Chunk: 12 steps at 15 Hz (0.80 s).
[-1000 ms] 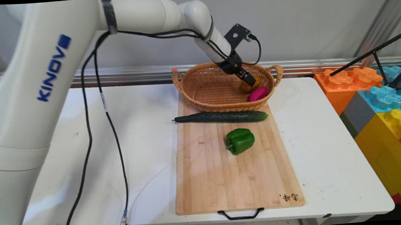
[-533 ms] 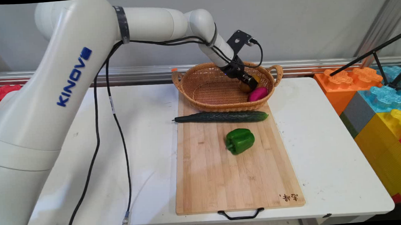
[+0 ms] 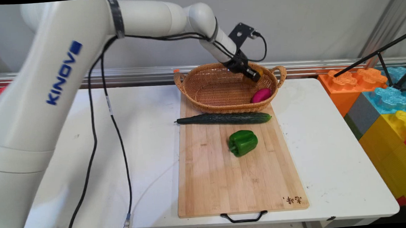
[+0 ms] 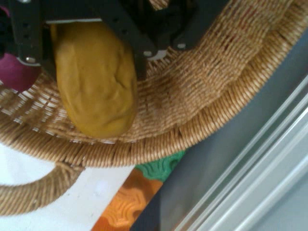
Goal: Place the picked object on the cutting board
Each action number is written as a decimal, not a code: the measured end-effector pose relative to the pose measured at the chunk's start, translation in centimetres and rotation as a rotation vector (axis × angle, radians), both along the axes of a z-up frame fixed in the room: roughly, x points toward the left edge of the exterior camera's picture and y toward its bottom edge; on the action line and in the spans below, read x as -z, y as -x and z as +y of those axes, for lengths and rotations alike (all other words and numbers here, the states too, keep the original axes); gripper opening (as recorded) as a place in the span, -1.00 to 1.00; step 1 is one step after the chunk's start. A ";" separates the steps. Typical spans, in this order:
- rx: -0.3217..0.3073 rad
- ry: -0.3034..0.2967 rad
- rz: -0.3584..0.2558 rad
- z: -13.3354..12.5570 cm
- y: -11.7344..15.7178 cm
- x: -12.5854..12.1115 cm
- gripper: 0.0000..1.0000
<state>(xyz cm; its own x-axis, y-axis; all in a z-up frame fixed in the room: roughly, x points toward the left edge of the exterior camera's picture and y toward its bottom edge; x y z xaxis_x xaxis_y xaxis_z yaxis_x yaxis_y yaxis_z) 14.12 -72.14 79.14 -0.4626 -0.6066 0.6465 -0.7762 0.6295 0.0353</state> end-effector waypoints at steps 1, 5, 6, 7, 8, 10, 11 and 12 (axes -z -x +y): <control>-0.008 0.016 0.005 0.4 -0.1 -0.9 -1.00; -0.041 0.073 0.007 3.8 -0.9 -5.8 -1.00; -0.043 0.079 0.004 4.9 -1.0 -7.1 -1.00; -0.043 0.081 0.000 6.2 -1.3 -8.4 -1.00; -0.039 0.079 -0.006 7.7 -1.5 -9.9 -1.00; -0.024 0.061 -0.018 10.2 -2.0 -11.8 -1.00; -0.009 0.042 -0.031 12.0 -2.4 -12.8 -1.00; 0.003 0.026 -0.039 13.2 -2.7 -13.4 -1.00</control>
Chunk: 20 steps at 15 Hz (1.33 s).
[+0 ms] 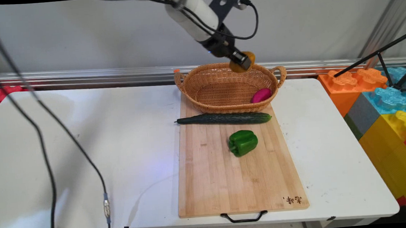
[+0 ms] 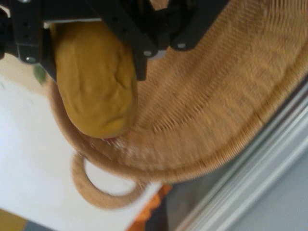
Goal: Place the picked object on the cutting board
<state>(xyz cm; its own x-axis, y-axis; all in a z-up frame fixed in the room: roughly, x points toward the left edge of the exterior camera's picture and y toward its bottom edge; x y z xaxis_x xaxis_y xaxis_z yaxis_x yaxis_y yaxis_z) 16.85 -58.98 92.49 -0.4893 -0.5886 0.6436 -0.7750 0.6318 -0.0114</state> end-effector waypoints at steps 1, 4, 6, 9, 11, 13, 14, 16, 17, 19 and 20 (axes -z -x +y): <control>0.019 -0.021 -0.012 1.7 -0.5 -0.6 -1.00; 0.084 -0.080 -0.041 5.8 -1.7 -1.4 -1.00; 0.132 -0.114 -0.062 8.2 -2.6 -1.3 -1.00; 0.211 -0.152 -0.093 11.4 -4.0 0.0 -1.00; 0.256 -0.172 -0.109 12.9 -4.7 1.8 -1.00; 0.283 -0.187 -0.121 13.9 -5.1 3.5 -1.00; 0.292 -0.192 -0.126 14.3 -5.3 4.3 -1.00; 0.312 -0.201 -0.142 15.1 -5.5 6.6 -1.00; 0.317 -0.202 -0.148 15.3 -5.5 7.5 -1.00; 0.325 -0.204 -0.157 15.6 -5.5 8.9 -1.00; 0.330 -0.203 -0.162 15.8 -5.4 10.0 -1.00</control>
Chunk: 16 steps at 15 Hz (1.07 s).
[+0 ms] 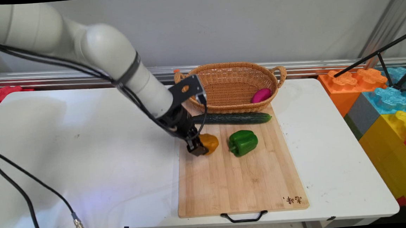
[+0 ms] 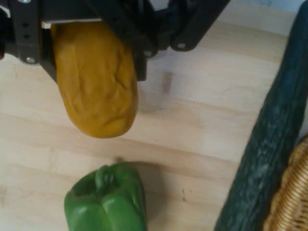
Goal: Place the picked object on the cutting board
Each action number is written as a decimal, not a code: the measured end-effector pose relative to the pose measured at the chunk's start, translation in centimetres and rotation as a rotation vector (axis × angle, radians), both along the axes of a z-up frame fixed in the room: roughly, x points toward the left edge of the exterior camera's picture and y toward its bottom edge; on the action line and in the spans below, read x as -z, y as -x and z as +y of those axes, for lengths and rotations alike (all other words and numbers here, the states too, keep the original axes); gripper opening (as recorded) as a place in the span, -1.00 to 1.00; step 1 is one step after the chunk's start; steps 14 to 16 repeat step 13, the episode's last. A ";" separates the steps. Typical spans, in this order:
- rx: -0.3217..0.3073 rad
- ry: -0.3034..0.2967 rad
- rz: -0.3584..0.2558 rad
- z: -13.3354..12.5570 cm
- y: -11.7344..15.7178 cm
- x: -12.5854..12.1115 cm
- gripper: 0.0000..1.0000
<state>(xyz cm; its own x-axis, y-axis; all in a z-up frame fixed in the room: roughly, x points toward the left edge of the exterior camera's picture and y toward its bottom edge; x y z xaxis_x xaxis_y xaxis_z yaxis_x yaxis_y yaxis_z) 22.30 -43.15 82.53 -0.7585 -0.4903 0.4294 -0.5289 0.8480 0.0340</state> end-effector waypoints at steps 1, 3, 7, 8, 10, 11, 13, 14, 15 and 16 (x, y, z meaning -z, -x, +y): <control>0.004 0.001 -0.003 0.1 0.1 0.7 -1.00; 0.009 0.004 -0.007 0.2 0.2 1.7 -1.00; 0.018 0.016 -0.008 0.2 0.5 3.4 -1.00; 0.020 0.019 -0.008 0.2 0.6 3.6 -1.00; 0.026 0.027 -0.005 0.1 0.7 3.7 1.00; 0.030 0.031 -0.004 0.1 0.8 3.7 1.00; 0.032 0.033 -0.003 0.0 0.9 3.7 1.00; 0.032 0.033 -0.003 0.0 0.9 3.7 1.00; 0.032 0.033 -0.003 0.0 0.9 3.7 1.00; 0.032 0.033 -0.003 0.0 0.9 3.7 1.00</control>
